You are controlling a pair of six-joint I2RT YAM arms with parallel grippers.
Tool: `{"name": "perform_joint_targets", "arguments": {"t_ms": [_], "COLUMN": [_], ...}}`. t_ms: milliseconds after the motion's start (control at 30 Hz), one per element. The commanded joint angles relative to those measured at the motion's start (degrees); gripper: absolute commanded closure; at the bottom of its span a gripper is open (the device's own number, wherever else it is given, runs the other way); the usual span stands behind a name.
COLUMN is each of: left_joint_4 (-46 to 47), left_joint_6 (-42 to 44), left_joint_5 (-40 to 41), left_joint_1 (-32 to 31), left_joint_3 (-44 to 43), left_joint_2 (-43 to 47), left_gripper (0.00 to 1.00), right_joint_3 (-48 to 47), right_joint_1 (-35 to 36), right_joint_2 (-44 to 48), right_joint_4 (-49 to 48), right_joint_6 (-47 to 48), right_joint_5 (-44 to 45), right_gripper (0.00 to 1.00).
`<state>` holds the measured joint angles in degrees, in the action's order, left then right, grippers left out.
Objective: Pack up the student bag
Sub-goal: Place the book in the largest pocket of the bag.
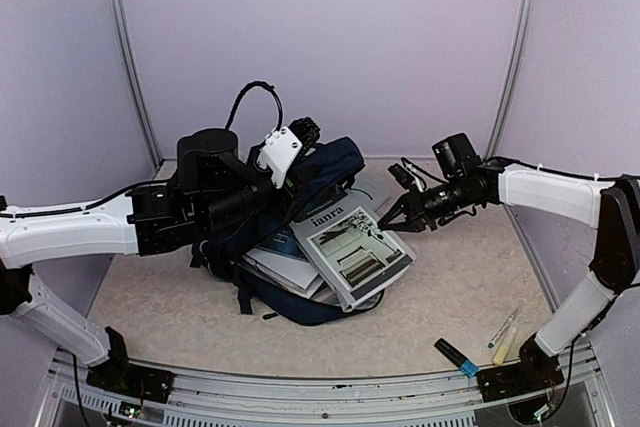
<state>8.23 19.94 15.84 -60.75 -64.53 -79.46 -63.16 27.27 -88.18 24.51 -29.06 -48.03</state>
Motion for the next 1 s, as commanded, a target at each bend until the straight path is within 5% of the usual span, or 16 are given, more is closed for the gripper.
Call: {"name": "perform_joint_targets", "arguments": {"t_ms": [0,233,367,400,500,633,967], "left_joint_4": [10.78,12.62,12.7,12.98,13.37,12.19,11.47], "left_joint_6": [4.08,8.07,7.51,7.15,5.8,3.62,1.53], "left_joint_5": [-3.74,-6.43,-5.88,-5.18,-0.8,2.06,4.36], "left_joint_1": [-3.43,-7.51,-7.57,-7.62,-7.25,-6.33,-3.09], "left_joint_3": [-0.83,-2.44,-1.69,-1.19,-0.67,-0.32,0.41], "left_joint_2": [4.78,5.26,5.54,5.62,5.19,4.3,4.7], "left_gripper": [1.0,1.0,1.0,1.0,1.0,1.0,1.0], "right_joint_3": [-9.25,-29.72,-35.27,-35.36,-35.29,-33.34,-18.64], "right_joint_1": [0.44,3.63,4.55,4.55,4.46,4.25,3.56], "right_joint_2": [-5.83,-24.86,-29.1,-29.03,-27.85,-23.23,-2.21], "right_joint_4": [6.32,13.83,9.91,7.83,4.96,5.6,8.27], "right_joint_6": [5.6,9.84,6.74,5.55,4.5,6.09,5.31], "right_joint_5": [2.04,5.26,3.5,3.85,6.73,12.76,21.8], "right_gripper": [1.0,1.0,1.0,0.94,0.62,0.42,0.31]}}
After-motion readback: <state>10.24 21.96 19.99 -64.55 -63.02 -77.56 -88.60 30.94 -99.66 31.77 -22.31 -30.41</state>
